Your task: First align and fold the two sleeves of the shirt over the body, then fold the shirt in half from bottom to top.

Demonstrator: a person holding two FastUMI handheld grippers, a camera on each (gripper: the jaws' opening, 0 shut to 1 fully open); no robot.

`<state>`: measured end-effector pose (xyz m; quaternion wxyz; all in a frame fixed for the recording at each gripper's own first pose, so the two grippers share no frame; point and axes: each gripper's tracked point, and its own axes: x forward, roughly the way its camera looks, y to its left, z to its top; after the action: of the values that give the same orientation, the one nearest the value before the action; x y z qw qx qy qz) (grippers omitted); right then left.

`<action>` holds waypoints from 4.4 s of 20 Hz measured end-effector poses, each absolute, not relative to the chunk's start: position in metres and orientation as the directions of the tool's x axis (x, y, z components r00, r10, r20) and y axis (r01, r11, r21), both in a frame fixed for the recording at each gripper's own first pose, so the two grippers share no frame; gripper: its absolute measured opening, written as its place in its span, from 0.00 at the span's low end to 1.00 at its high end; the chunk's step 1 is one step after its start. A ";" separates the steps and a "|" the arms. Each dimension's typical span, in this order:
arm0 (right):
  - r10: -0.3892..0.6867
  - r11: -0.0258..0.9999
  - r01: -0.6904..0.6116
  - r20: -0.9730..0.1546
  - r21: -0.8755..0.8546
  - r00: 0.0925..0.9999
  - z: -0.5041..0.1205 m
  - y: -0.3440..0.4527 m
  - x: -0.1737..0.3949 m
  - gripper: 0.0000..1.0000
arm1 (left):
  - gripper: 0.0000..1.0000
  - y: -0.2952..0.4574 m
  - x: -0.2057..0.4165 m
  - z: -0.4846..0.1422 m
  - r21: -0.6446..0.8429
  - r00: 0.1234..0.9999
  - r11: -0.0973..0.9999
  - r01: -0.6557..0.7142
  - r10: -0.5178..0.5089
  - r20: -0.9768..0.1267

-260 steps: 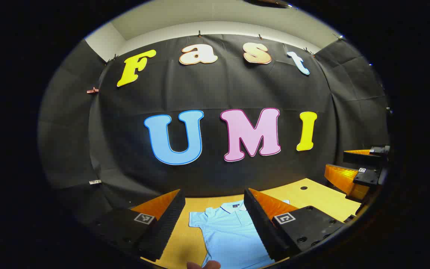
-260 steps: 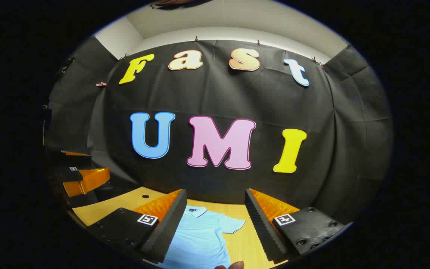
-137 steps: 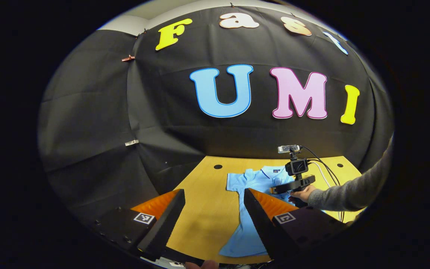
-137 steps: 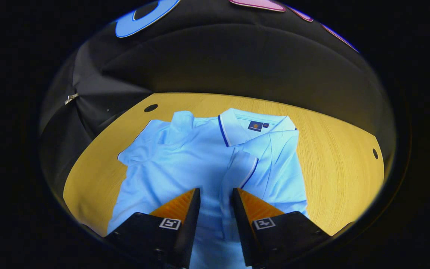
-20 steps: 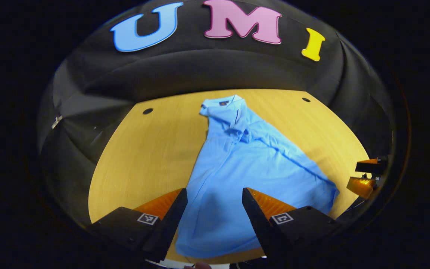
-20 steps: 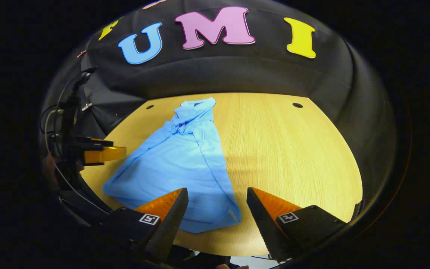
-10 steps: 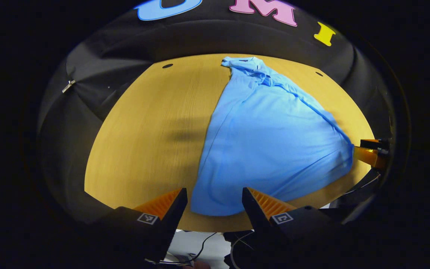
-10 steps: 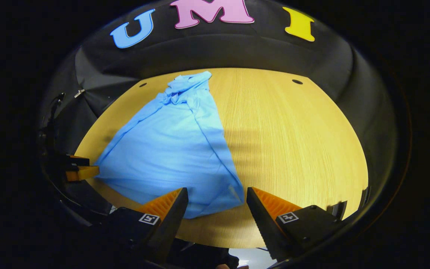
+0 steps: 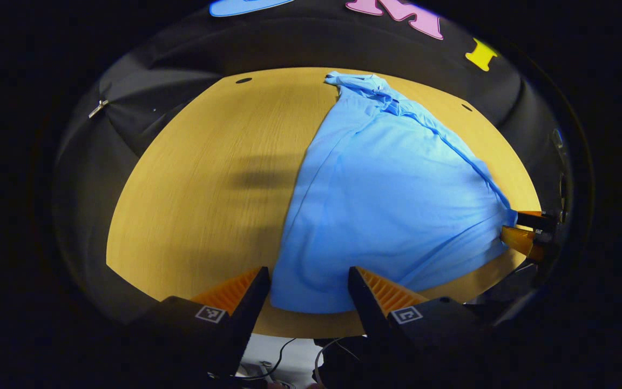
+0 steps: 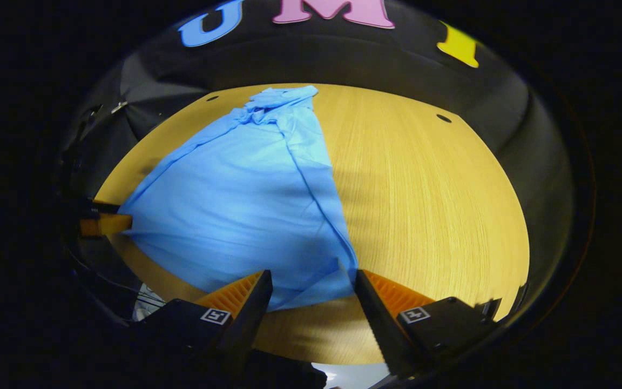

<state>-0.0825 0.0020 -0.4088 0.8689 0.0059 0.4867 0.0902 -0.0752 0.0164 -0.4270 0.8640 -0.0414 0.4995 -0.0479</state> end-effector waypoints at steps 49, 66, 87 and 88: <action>0.106 0.973 0.015 -0.505 0.229 0.856 -0.351 -0.023 0.391 0.05 | 0.06 0.019 0.397 -0.296 -0.161 0.866 0.977 -0.141 0.043 -0.499; 0.083 0.967 0.103 -0.675 0.231 0.733 -0.452 -0.019 0.415 0.08 | 0.08 0.020 0.426 -0.384 -0.091 0.772 0.985 -0.147 0.056 -0.633; 0.010 0.983 0.102 -0.606 0.150 0.796 -0.410 -0.027 0.404 0.96 | 0.95 0.027 0.405 -0.348 -0.058 0.822 0.988 -0.143 0.086 -0.563; 0.010 0.985 0.096 -0.596 0.146 0.803 -0.405 -0.028 0.401 0.96 | 0.96 0.026 0.401 -0.339 -0.055 0.833 0.989 -0.136 0.084 -0.548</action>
<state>0.4007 -0.0277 -0.4050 0.9457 0.0849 0.3128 -0.0229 0.4009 0.0258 -0.3395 0.9561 -0.0458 0.2836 0.0576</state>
